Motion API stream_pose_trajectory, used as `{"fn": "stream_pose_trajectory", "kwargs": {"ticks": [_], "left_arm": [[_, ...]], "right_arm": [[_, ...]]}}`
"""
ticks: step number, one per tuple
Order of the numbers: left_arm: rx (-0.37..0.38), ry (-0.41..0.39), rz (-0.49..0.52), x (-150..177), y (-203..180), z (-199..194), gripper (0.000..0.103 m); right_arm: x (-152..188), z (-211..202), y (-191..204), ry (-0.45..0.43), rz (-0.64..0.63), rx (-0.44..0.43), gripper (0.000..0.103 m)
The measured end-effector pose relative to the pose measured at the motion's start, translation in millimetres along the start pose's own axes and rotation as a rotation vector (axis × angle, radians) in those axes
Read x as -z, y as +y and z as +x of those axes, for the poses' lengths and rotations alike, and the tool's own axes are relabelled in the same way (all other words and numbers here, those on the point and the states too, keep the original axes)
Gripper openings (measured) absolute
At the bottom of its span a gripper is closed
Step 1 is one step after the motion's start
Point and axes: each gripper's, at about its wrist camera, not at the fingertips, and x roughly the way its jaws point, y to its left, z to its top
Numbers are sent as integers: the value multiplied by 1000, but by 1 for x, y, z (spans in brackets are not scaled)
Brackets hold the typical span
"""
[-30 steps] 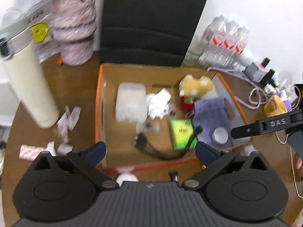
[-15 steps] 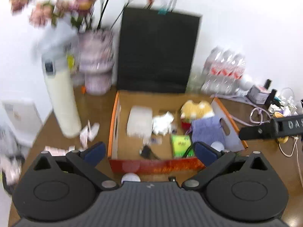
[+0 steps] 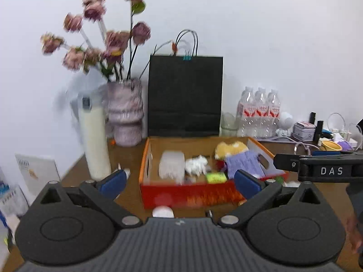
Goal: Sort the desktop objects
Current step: 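Move both tools back above the table toward the remaining items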
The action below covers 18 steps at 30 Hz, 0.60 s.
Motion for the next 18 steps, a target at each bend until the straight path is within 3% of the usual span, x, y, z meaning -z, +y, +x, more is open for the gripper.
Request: {"fn": "stream_pose_trajectory", "kwargs": {"ticks": [11,15,18], "left_arm": [[-29,144,-23,123,9,-74,103],[5,215,-99,138,14,-85,103],[-2,207,-72,133,12,-80,103]], "right_arm": [[142,-100,3,123,-115,-13,99],[168,-130,-2,134,-72,-38,99],[169,-129,-4,125,-60,-37,99]]}}
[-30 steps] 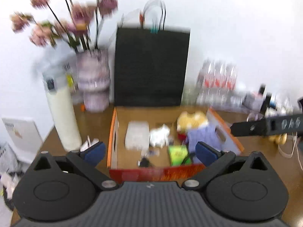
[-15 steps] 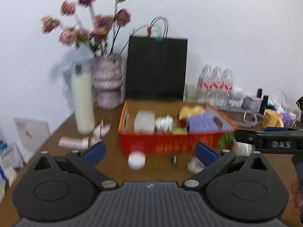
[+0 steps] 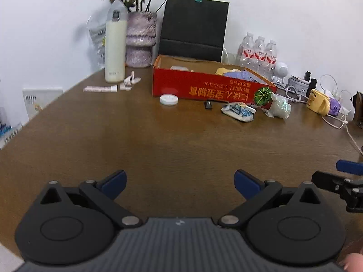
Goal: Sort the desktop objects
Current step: 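Move both tools back above the table toward the remaining items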
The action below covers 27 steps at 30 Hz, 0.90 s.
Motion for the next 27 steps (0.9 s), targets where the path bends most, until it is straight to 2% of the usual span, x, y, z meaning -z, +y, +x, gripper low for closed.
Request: {"fn": "stream_pose_trajectory", "kwargs": {"ticks": [3,7,11,14,16,18,22,27], "left_arm": [[7,-13,27,-8,-4,5,103],[26,13,26,-11,-7,19,103],[39,36,34,-19,-4,39,103],[30,28,18,-39,6,61,103],[19,24,22,-53,10,76,98],[14,8,69,-64,11,90,92],[-3,2,123,-85,13,125,82],[31,24,93,-111,27,172,82]], "right_arm": [[-7,9,-3,-1,19,8,99],[-10,25,-7,14,35,-8,99],[-19,43,-9,47,28,-36,92],[-37,62,-8,42,21,-72,74],[-52,78,-4,39,12,-99,56],[-64,97,1,48,9,-125,48],[-85,137,18,61,-34,-148,46],[-111,195,31,107,-117,-161,42]]}}
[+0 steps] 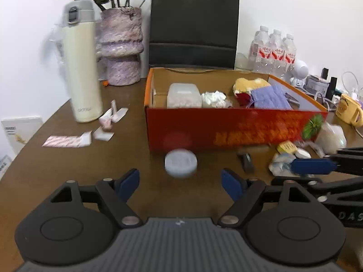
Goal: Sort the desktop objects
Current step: 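Move both tools back above the table toward the remaining items, then grasp the white round lid with the left tool while the right tool grasps a small dark item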
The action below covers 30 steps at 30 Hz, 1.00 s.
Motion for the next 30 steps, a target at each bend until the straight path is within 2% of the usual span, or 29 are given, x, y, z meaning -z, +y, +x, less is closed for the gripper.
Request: {"fn": "stream_pose_trajectory", "kwargs": {"ticks": [2,4,5,11,12,13,14,15,20,23,30], "left_arm": [[2,13,-3,-9,7,17,80],[13,34,-14,-15,12,30,72],[23,41,-21,-17,13,35,71],[89,41,-33,-12,12,46,63],[81,40,-25,-12,11,45,58],[77,38,-19,-12,10,45,48],[80,38,-18,-12,10,45,42],[80,37,-22,-12,11,45,41],[82,32,-12,-10,10,40,40],[81,6,2,-8,5,29,40],[38,-38,-78,6,-6,-9,40]], "right_arm": [[-10,18,-4,20,-10,-2,41],[-19,33,-6,30,-15,7,37],[-22,39,-7,32,-10,3,36],[-23,63,-9,46,-3,1,27],[-22,63,-8,36,-17,2,26],[-21,63,-7,35,-29,9,23],[-21,63,-6,35,-36,16,20],[-20,63,-6,34,-40,21,12],[-17,60,0,17,-71,1,11],[-18,52,4,-24,-67,0,10],[-8,6,15,-125,-18,-1,10]]}}
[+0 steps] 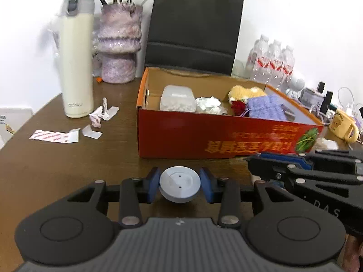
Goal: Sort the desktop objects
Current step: 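Grasp the white round lid with the left tool while the right tool grasps a small dark item, then carry the white lid and the small item over the box with both tools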
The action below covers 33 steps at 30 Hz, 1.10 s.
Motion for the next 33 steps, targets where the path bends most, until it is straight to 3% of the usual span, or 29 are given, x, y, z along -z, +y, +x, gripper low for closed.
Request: {"fn": "stream_pose_trajectory", "kwargs": {"ticks": [6,12,24,33], "left_arm": [[-24,-50,43,21,-29,-52,40],[10,-77,61,43,-58,-97,40],[-95,-158,54,68,-70,-165,40],[-100,-168,61,92,-75,-193,40]], "right_arm": [[24,-55,-6,-22,47,87,10],[45,-102,-3,-25,84,112,10],[58,-169,37,-117,23,82,10],[83,-195,53,-134,42,76,10]]}}
